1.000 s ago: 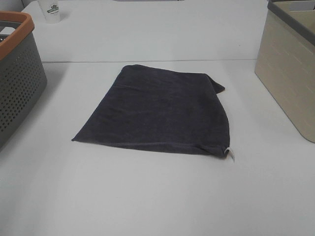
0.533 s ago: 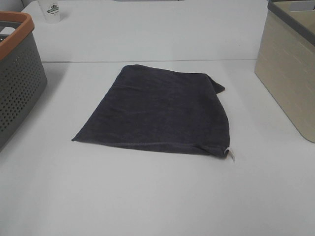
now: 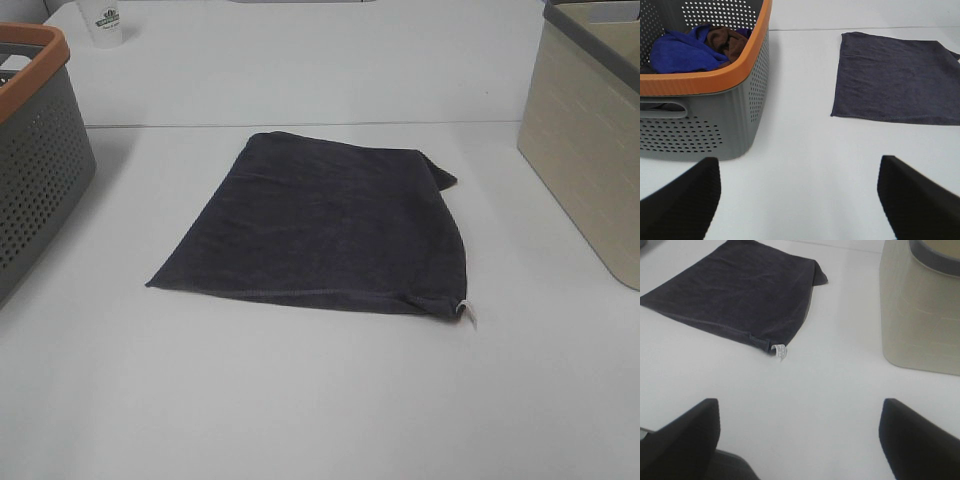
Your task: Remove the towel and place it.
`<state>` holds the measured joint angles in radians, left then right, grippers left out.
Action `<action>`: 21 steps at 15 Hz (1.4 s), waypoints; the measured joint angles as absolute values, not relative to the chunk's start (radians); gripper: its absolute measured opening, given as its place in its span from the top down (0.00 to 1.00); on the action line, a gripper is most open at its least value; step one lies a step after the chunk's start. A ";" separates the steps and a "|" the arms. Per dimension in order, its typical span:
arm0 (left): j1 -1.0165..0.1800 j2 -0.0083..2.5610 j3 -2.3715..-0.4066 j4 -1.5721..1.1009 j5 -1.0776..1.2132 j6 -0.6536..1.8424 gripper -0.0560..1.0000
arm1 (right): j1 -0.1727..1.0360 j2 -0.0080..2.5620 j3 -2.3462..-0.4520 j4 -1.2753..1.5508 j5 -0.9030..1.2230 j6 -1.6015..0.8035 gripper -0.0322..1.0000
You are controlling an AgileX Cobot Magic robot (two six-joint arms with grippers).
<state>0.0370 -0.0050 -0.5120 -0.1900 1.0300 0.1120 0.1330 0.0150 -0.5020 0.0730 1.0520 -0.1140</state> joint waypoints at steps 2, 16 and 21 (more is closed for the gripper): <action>0.037 -0.005 -0.511 -0.190 1.031 0.110 0.19 | 0.133 -0.004 -0.502 0.073 1.052 -0.115 0.16; 0.037 -0.005 -0.511 -0.131 1.031 0.074 0.20 | 0.133 -0.004 -0.502 0.074 1.052 -0.115 0.16; 0.037 -0.005 -0.511 -0.131 1.031 0.074 0.20 | 0.133 -0.004 -0.502 0.074 1.052 -0.115 0.16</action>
